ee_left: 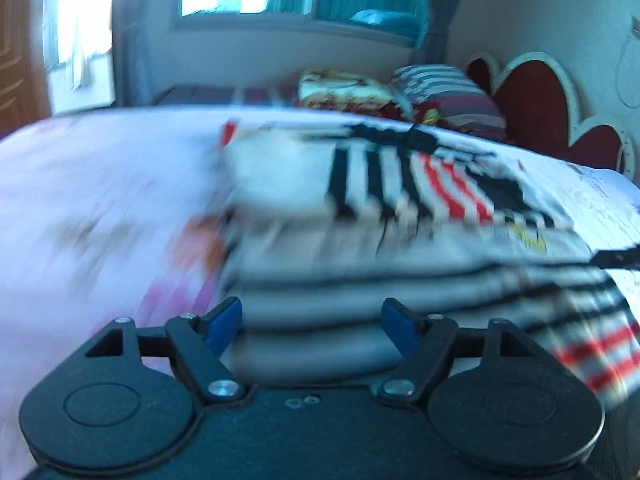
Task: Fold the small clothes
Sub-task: 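Grasp the black hem with both grippers and lift it toward the collar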
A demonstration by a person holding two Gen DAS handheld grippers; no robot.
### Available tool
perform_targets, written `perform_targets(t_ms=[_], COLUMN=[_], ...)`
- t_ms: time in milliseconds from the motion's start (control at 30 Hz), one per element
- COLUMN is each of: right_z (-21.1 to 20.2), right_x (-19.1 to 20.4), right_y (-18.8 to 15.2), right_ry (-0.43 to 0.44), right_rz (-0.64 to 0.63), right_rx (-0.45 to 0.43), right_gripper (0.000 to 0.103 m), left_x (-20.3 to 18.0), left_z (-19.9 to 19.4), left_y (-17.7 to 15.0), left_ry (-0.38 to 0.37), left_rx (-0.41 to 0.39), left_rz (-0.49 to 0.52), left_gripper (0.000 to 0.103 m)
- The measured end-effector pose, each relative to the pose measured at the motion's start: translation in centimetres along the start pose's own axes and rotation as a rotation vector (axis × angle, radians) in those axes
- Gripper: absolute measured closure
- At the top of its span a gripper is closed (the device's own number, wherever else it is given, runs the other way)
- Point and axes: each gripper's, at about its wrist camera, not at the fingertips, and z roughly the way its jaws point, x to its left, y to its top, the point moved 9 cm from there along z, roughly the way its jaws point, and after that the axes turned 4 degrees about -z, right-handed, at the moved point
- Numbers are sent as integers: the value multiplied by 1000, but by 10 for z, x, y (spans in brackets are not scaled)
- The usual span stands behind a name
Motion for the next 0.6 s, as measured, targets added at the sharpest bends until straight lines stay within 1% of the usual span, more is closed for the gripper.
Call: perform_targets(t_ms=[33, 67, 100, 133, 167, 200, 233, 333, 367, 400, 433, 467, 500, 600], right_z=[-13, -27, -40, -55, -70, -86, -100, -132, -141, -149, -153, -157, -159, -158], right_x=[-6, -12, -17, -22, -27, -29, -32, -39, -41, -43, -44, -46, -47, -50], right_y=[-12, -26, -39, -50, -60, -70, -79, -105, -110, -115, -120, -125, -128, -132], right_ry=[6, 7, 3, -9, -19, -18, -1, 53, 70, 92, 115, 140, 156, 183], right_rz=[21, 41, 54, 72, 85, 93, 109, 174, 192, 216, 240, 265, 284, 334], right_rx=[5, 15, 25, 24, 10, -10, -5, 11, 8, 10, 18, 29, 35, 47], right_gripper=[99, 96, 74, 54, 27, 26, 26, 26, 27, 37, 41, 47, 49, 49], left_x=[4, 8, 10, 14, 16, 17, 19, 17, 15, 13, 10, 9, 8, 8], left_z=[-12, -24, -35, -49, -61, -73, -85, -109, -116, -121, -124, -124, -124, -121], left_y=[-13, -27, -40, -51, -60, -69, -77, -97, -102, -106, -112, -116, -119, -123], left_ry=[13, 27, 35, 38, 38, 36, 27, -61, -98, -137, -164, -184, -203, -217], left_rx=[13, 28, 42, 48, 56, 66, 78, 126, 130, 141, 151, 158, 158, 142], left_rz=[0, 4, 4, -1, -8, -19, -40, -154, -191, -228, -271, -311, -346, -415], left_gripper=[34, 41, 44, 44, 44, 44, 44, 45, 48, 49, 49, 49, 49, 50])
